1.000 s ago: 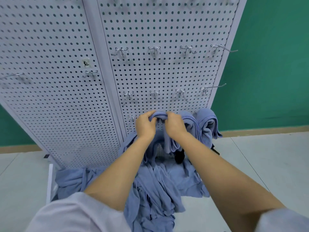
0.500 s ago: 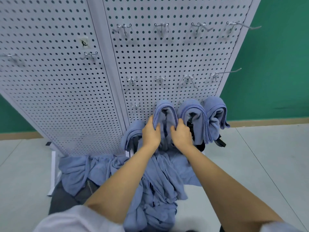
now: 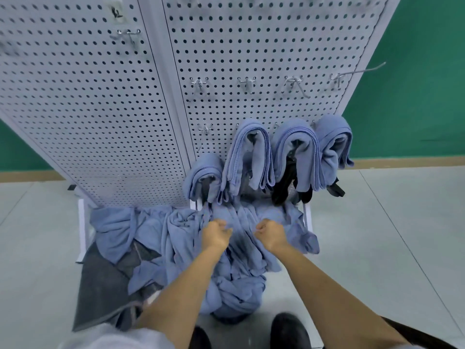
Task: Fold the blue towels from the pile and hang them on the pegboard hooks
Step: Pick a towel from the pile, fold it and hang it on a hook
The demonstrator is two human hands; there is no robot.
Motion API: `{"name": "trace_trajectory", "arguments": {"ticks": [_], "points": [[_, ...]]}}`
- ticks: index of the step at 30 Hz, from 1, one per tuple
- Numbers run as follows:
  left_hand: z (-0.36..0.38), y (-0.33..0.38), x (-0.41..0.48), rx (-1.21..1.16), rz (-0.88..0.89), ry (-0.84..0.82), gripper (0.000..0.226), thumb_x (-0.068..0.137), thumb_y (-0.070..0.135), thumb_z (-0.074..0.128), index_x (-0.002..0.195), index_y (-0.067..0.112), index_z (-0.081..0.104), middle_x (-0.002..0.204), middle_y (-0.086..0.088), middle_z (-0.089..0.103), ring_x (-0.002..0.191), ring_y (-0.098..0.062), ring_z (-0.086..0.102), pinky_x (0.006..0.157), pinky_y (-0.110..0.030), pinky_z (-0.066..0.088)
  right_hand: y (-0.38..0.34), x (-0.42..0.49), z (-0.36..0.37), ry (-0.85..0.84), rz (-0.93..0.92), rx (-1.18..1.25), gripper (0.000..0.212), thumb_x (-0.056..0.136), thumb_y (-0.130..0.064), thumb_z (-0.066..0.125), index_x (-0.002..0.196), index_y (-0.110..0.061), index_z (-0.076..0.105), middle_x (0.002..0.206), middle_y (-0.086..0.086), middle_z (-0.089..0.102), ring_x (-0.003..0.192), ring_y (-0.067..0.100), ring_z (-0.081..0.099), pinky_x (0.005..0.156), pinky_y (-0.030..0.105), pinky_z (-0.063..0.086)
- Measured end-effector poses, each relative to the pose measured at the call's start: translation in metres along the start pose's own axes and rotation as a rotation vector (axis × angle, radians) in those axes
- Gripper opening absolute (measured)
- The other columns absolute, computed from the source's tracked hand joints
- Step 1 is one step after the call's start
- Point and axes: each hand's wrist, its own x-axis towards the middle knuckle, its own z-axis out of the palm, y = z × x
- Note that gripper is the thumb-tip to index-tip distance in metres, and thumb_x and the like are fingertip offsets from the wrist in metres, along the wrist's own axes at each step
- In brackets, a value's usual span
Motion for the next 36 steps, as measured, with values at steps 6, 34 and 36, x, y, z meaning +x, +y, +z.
{"name": "trace_trajectory", "arguments": {"ticks": [6, 34, 36], "points": [[0.033, -0.035, 0.022, -0.038, -0.120, 0.062, 0.049, 0.087, 0.012, 0.066, 0.051, 0.018, 0.034, 0.054, -0.015, 0.040, 0.052, -0.029, 0.038, 0.063, -0.029, 0.032, 0.016, 0.013, 0.034, -0.030, -0.003, -0.064, 0.013, 0.089, -0.011, 0.061, 0.098, -0.002, 0.060, 0.099, 0.019, 0.067, 0.097, 0.029, 0.063, 0.079, 0.032, 0.046], [-0.108, 0.069, -0.118, -0.460, 0.119, 0.128, 0.013, 0.091, 0.022, 0.058, 0.084, 0.011, 0.056, 0.083, -0.008, 0.057, 0.072, -0.020, 0.050, 0.060, -0.026, 0.039, -0.061, -0.109, -0.108, 0.045, -0.264, 0.426, 0.028, 0.097, -0.016, 0.051, 0.072, -0.015, 0.040, 0.061, 0.001, 0.033, 0.054, 0.014, 0.030, 0.048, 0.022, 0.030], [-0.129, 0.090, -0.142, -0.448, 0.195, 0.120, 0.013, 0.093, 0.024, 0.051, 0.093, 0.014, 0.059, 0.093, -0.006, 0.060, 0.082, -0.021, 0.053, 0.070, -0.031, 0.042, -0.077, -0.132, -0.135, 0.083, -0.341, 0.461, 0.029, 0.099, -0.020, 0.049, 0.071, -0.016, 0.041, 0.062, -0.001, 0.034, 0.055, 0.013, 0.029, 0.048, 0.023, 0.025]]}}
